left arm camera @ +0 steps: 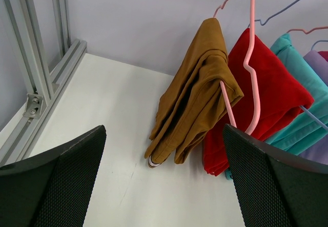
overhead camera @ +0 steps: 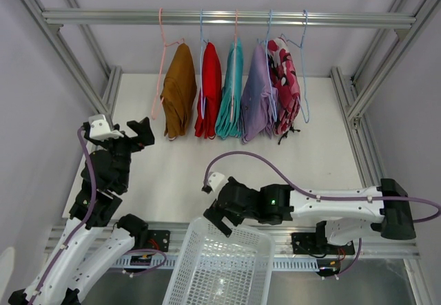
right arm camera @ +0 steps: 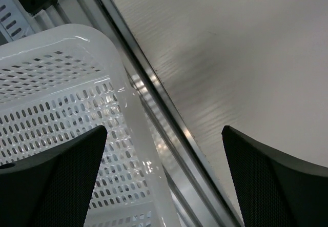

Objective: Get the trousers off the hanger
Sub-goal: Move the bin to the center of the board.

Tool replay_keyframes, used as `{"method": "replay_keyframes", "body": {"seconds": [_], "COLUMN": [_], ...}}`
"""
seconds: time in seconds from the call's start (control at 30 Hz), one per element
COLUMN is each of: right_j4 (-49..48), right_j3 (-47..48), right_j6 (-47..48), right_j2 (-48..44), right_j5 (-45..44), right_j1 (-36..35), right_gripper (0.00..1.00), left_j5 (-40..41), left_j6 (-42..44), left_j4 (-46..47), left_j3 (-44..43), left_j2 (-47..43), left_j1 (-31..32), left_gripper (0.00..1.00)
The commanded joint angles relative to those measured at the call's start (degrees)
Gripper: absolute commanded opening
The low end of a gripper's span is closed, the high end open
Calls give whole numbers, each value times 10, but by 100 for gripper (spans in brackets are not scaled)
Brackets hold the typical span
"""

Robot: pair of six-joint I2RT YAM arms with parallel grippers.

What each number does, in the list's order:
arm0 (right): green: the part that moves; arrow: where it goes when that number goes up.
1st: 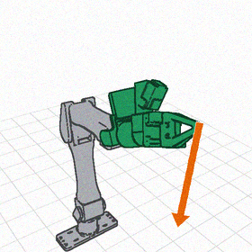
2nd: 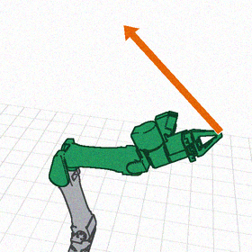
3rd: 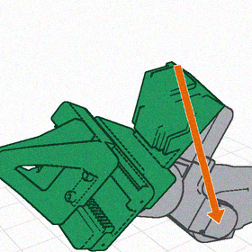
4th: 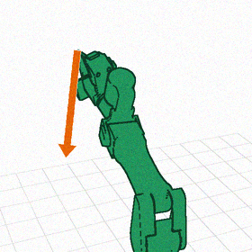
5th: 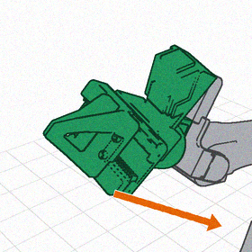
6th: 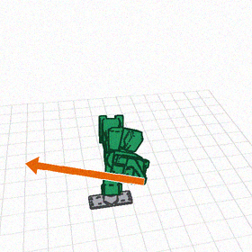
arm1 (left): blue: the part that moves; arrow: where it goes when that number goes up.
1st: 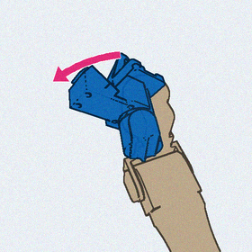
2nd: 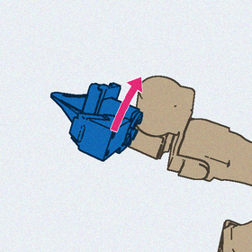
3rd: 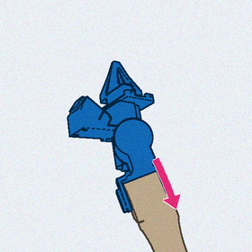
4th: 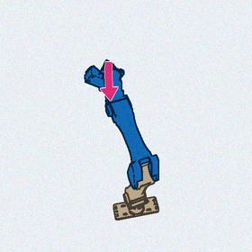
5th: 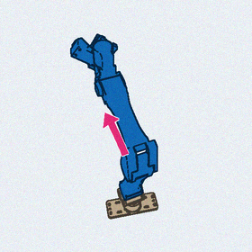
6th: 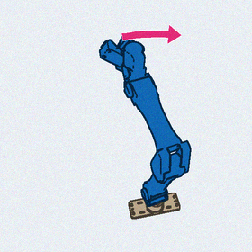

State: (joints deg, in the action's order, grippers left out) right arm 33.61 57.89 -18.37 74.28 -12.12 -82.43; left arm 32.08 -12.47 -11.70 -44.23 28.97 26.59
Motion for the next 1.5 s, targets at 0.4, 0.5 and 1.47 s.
{"method": "replay_keyframes", "body": {"seconds": [0.4, 0.5, 1.47], "right_j4": [-34, -27, 121], "right_j3": [8, 4, -89], "right_j6": [-16, -19, -191], "right_j2": [86, 75, -113], "right_j5": [-14, -24, -185], "right_j1": [-43, -42, -40], "right_gripper": [86, 63, 0], "left_j5": [-3, -3, 12], "left_j6": [8, 10, 30], "left_j4": [22, 21, 34], "left_j3": [7, 7, 12], "left_j2": [3, 5, -6], "left_j1": [9, 9, 18], "left_gripper": [99, 99, 100]}}
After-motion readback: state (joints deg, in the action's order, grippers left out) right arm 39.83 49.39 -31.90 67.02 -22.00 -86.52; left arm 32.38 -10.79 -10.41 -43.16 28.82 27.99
